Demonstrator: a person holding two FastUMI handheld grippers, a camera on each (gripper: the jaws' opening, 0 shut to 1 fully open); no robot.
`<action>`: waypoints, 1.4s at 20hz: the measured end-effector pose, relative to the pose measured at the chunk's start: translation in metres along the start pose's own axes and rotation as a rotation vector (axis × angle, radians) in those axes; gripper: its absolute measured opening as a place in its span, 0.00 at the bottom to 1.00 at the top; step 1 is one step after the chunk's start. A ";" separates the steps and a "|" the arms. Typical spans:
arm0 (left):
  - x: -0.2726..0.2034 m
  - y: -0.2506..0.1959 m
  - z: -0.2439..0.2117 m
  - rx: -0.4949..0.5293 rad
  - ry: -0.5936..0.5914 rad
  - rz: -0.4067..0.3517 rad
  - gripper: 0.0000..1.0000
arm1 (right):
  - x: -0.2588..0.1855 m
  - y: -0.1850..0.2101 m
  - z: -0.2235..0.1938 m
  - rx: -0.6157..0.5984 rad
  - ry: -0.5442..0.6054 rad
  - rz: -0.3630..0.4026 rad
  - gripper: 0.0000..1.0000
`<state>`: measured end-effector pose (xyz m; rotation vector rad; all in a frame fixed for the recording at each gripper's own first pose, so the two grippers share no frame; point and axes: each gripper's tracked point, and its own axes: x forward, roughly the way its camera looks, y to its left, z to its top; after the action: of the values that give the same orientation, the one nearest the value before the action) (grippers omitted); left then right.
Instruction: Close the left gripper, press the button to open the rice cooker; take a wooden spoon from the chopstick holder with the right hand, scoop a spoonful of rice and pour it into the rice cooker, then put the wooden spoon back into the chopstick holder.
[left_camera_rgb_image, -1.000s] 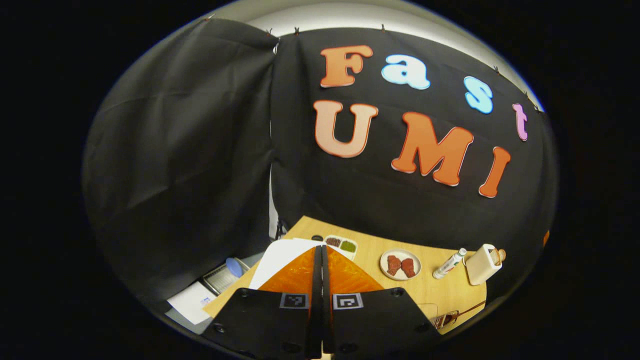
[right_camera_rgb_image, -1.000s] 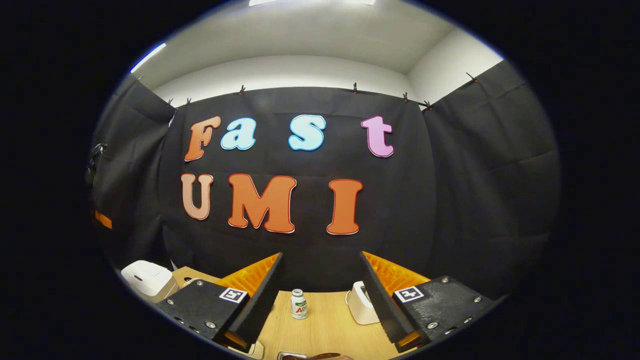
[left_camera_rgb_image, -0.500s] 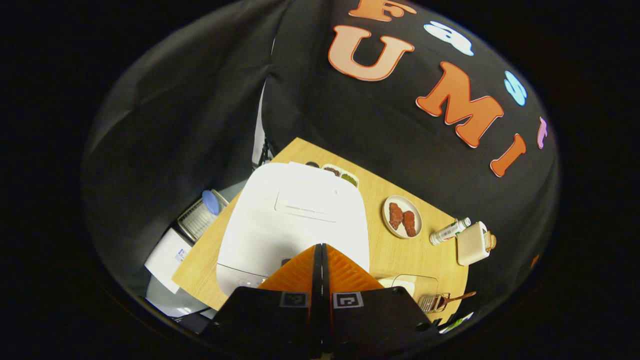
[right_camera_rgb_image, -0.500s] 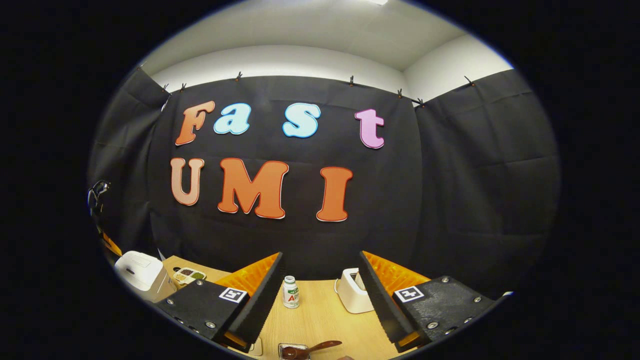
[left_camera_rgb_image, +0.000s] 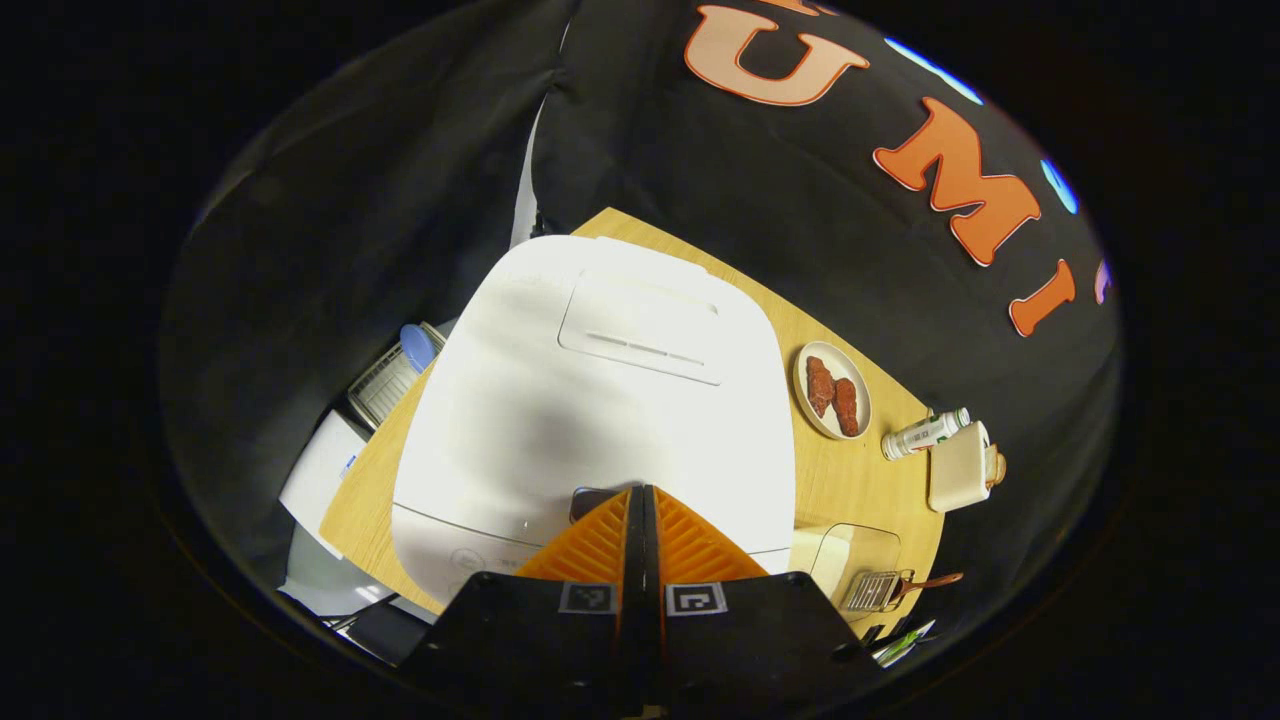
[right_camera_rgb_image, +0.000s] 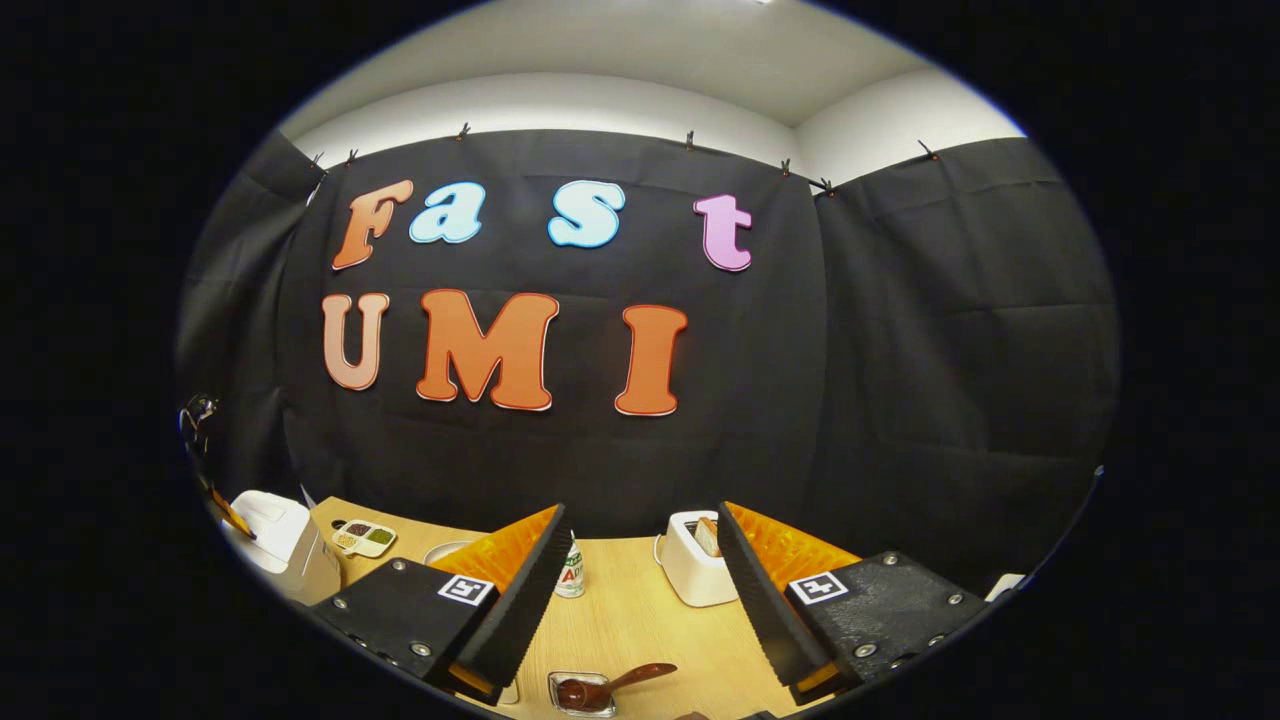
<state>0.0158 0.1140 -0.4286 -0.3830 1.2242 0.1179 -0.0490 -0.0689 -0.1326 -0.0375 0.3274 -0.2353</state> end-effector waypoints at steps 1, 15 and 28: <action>0.001 0.000 0.002 0.000 0.001 0.000 0.04 | 0.002 0.002 -0.003 0.000 0.008 0.000 0.92; -0.115 -0.063 0.100 0.399 -0.500 0.160 0.05 | 0.018 0.004 -0.037 0.009 0.100 0.050 0.92; -0.297 -0.193 0.121 0.401 -1.100 -0.037 0.04 | 0.034 -0.001 -0.115 0.082 0.270 0.098 0.92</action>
<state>0.0786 0.0108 -0.0742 0.0421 0.1352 0.0334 -0.0552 -0.0774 -0.2516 0.0919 0.5869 -0.1564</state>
